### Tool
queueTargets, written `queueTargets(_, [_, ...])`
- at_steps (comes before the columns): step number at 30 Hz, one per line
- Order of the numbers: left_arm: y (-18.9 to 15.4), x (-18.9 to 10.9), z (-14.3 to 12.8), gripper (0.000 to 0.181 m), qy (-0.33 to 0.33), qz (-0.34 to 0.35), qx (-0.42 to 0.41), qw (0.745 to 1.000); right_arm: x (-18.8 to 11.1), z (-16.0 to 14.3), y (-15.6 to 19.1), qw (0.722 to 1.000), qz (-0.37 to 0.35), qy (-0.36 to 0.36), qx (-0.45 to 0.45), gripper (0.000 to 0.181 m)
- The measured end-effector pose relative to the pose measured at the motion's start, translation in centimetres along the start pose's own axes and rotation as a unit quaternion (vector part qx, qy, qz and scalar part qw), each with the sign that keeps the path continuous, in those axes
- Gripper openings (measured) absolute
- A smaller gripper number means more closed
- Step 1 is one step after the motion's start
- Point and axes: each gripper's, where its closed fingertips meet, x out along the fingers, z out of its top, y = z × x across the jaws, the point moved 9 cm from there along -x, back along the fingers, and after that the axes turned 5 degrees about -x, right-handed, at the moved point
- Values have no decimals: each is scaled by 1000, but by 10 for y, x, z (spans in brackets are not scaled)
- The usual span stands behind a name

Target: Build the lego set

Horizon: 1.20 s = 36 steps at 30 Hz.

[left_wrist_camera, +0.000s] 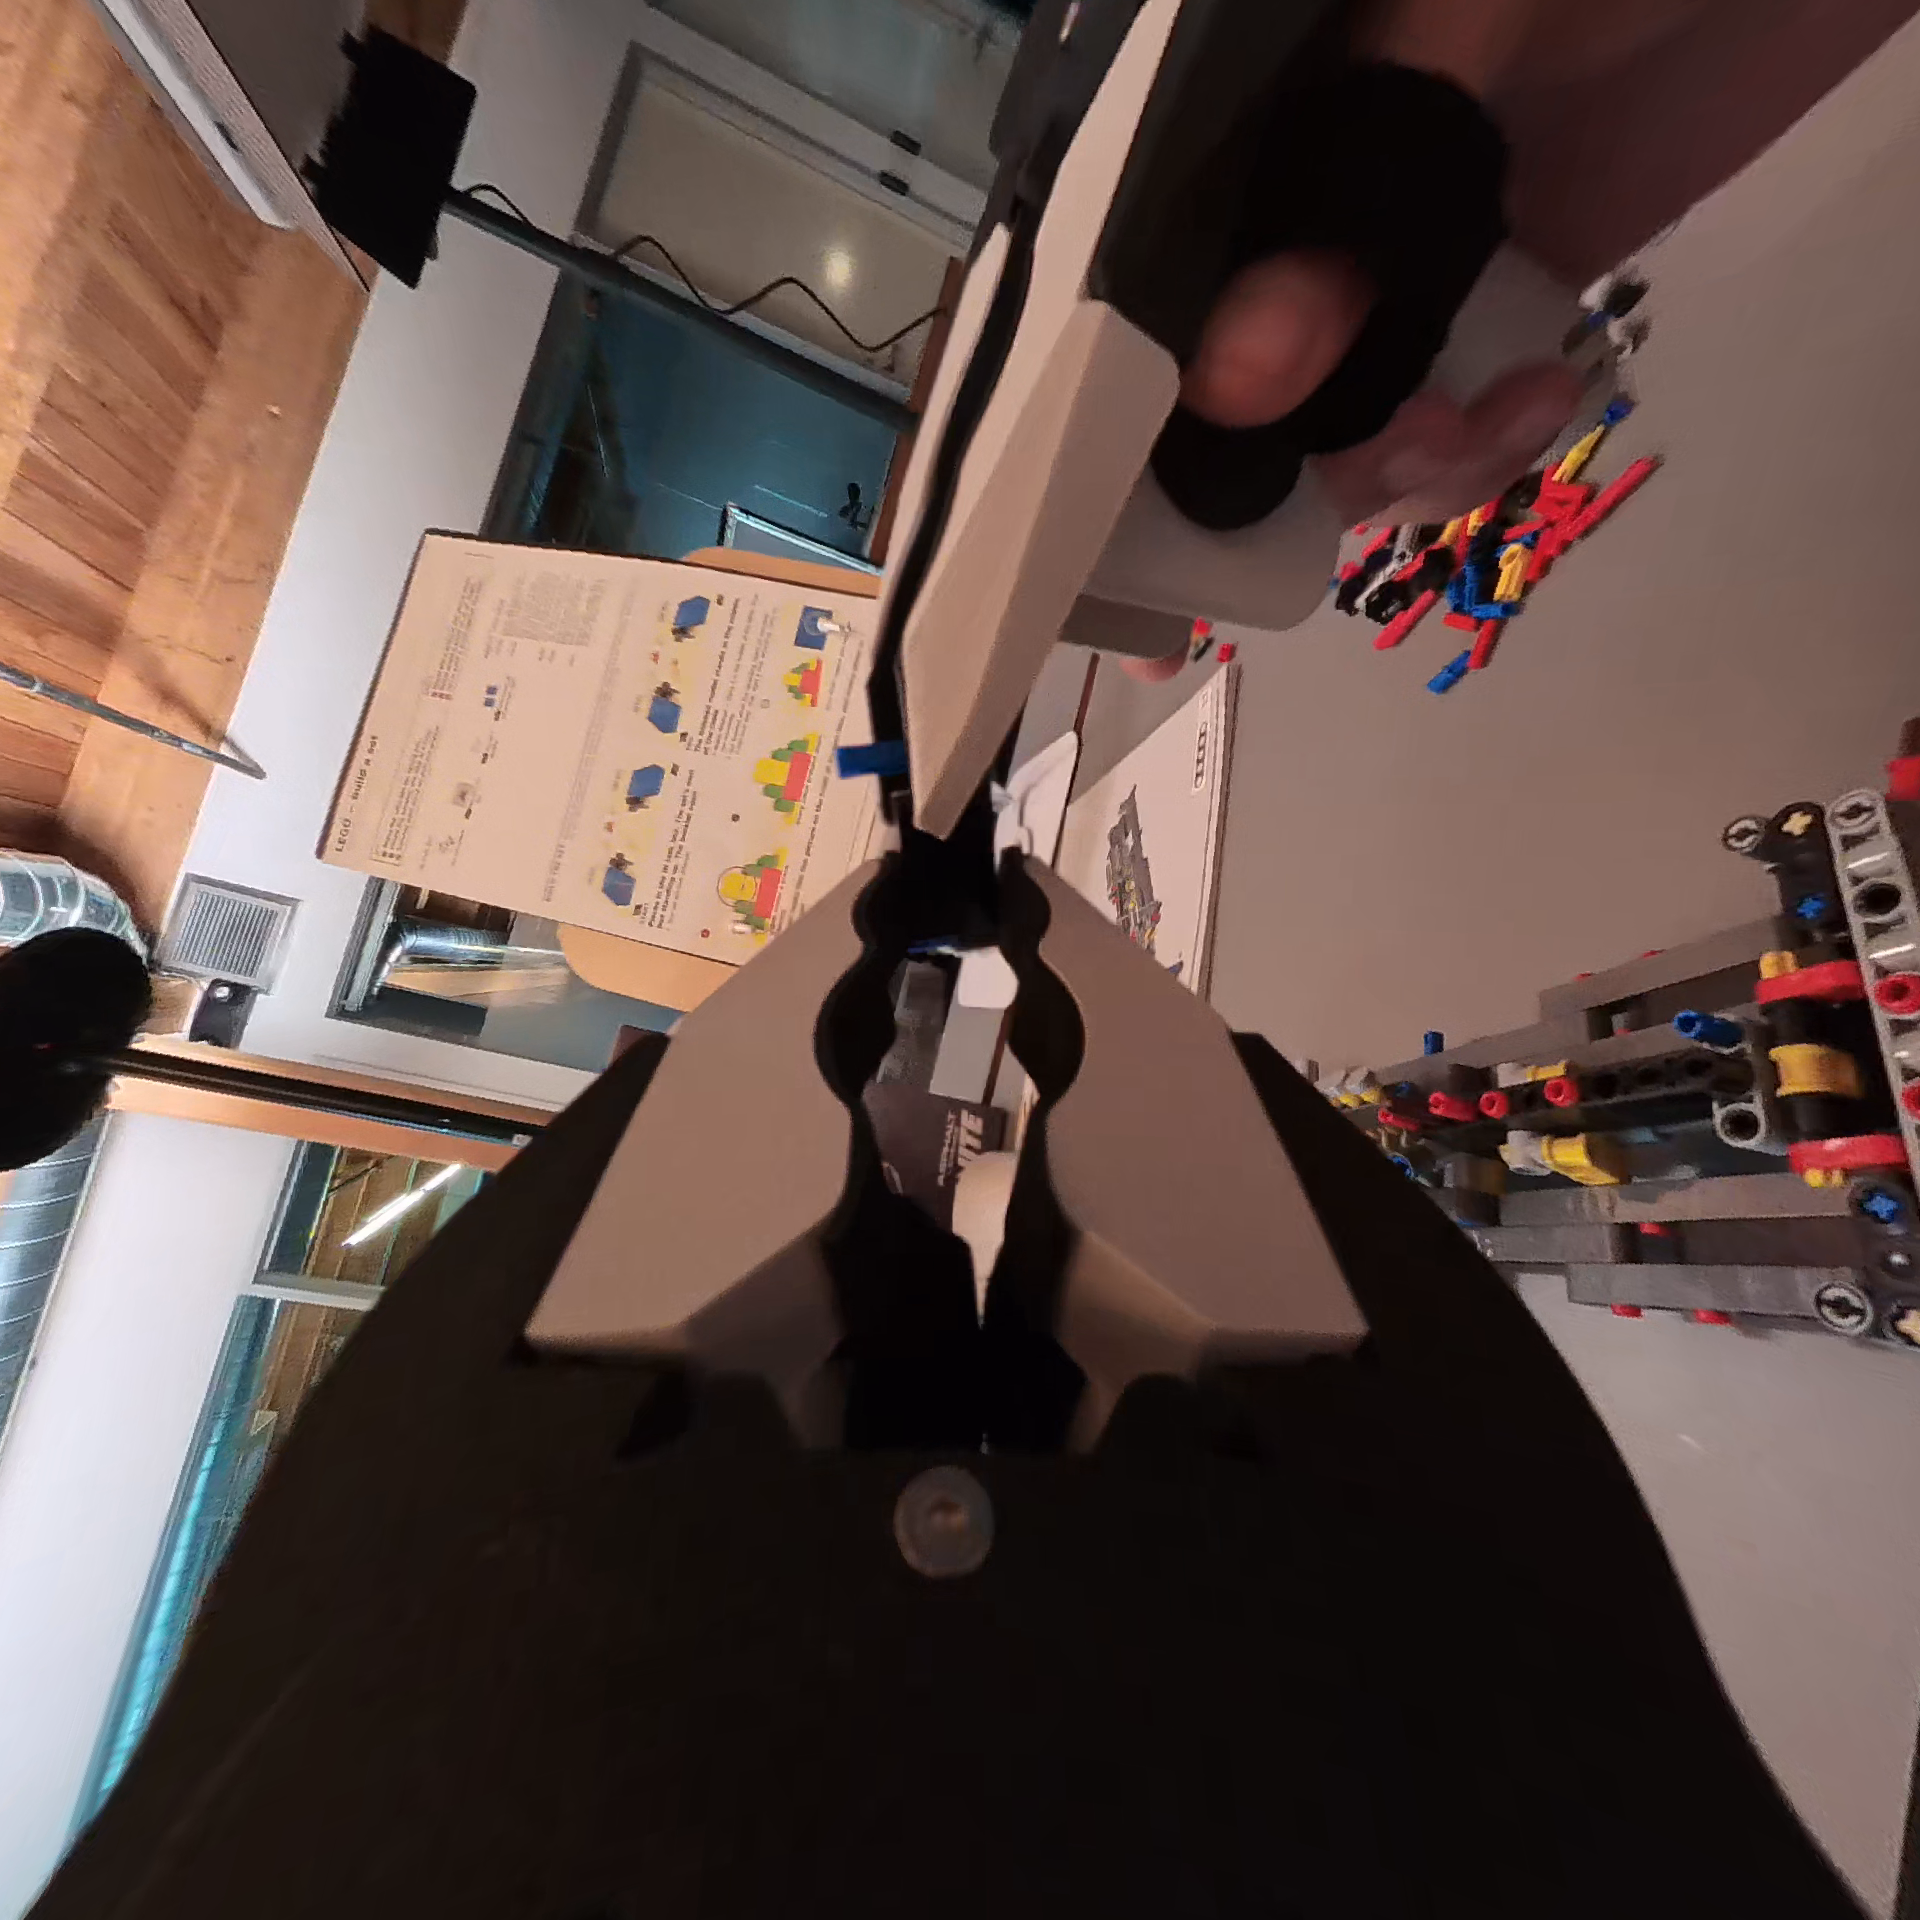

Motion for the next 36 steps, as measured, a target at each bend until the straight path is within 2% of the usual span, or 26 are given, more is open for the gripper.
queueTargets(2, [1, -3, 2, 16, -17, 5, -14, 1000, -1, 1, 1, 999, 6, -31, 7, 11])
queueTargets(6, [13, -16, -1, 52, -73, 4, -82, 994, -5, -1, -1, 993, 31, -92, 65, 11])
queueTargets(7, [13, -18, -3, 52, -87, -5, -94, 992, -6, -2, -2, 988, 39, -113, 94, 12])
queueTargets(10, [10, -20, -6, 42, -124, -40, -131, 983, -3, -7, -4, 954, 94, -186, 215, 11])
queueTargets(12, [10, -16, -10, 40, -128, -69, -186, 972, 3, -14, -6, 920, 129, -217, 301, 11])
queueTargets(14, [12, -13, -15, 36, -139, -101, -259, 950, 7, -22, -9, 883, 147, -247, 370, 10])
queueTargets(16, [15, -13, -18, 29, -164, -154, -352, 909, 9, -32, -11, 862, 145, -269, 403, 10])
queueTargets(18, [17, -11, -24, 26, -179, -200, -435, 860, 10, -38, -11, 859, 144, -267, 412, 11])
queueTargets(22, [20, -7, -38, 12, -191, -265, -563, 759, 11, -40, -11, 867, 151, -232, 414, 11])
queueTargets(24, [20, -5, -43, 10, -190, -298, -599, 718, 11, -40, -11, 873, 148, -219, 410, 11])
queueTargets(29, [20, -3, -50, 8, -193, -328, -645, 662, 12, -37, -12, 887, 136, -196, 396, 12])
queueTargets(30, [20, -2, -52, 7, -189, -322, -660, 652, 12, -34, -13, 897, 111, -190, 384, 11])
queueTargets(32, [23, 1, -57, 7, -180, -295, -708, 616, 9, -27, -14, 939, 29, -162, 303, 18])
queueTargets(34, [24, 5, -66, 7, -167, -270, -767, 558, 7, -18, -8, 980, -71, -83, 167, 26])
queueTargets(35, [23, 7, -69, 6, -163, -263, -793, 524, 8, -15, -4, 988, -121, -27, 96, 31])
queueTargets(36, [21, 9, -72, 6, -163, -261, -817, 488, 10, -12, -1, 983, -178, 31, 38, 38])
